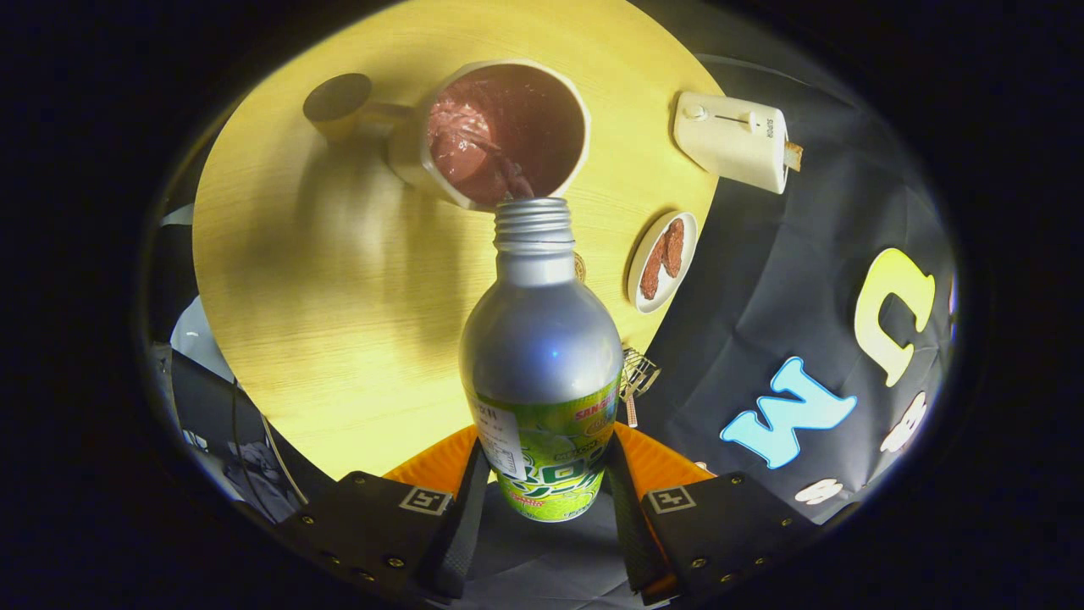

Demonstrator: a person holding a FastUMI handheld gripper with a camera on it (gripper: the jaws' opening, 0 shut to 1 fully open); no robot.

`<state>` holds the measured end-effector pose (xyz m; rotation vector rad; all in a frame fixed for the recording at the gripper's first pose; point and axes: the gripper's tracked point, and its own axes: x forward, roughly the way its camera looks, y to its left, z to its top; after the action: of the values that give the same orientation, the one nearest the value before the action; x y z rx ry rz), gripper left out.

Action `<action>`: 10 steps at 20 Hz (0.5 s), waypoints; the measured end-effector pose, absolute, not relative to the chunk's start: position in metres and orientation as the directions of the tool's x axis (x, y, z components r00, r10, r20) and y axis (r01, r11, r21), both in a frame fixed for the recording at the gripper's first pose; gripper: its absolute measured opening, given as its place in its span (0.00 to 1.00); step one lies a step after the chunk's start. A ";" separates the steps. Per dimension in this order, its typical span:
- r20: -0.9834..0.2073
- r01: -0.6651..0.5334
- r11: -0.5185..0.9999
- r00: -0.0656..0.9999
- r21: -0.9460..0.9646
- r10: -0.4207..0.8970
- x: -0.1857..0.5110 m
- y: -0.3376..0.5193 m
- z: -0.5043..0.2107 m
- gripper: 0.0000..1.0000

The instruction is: Take the bottle from table, then pour the juice into the cup, finally place the bottle on the coaster

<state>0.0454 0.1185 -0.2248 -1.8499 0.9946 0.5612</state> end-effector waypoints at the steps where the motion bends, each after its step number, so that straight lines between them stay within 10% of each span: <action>1: -0.718 -0.822 -0.244 0.569 -0.515 -0.401 0.046 0.119 -0.224 0.69; 10: -0.706 -0.823 -0.278 0.569 -0.496 -0.422 0.046 0.126 -0.218 0.69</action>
<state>0.0459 0.1257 -0.2179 -1.9023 1.0067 0.5601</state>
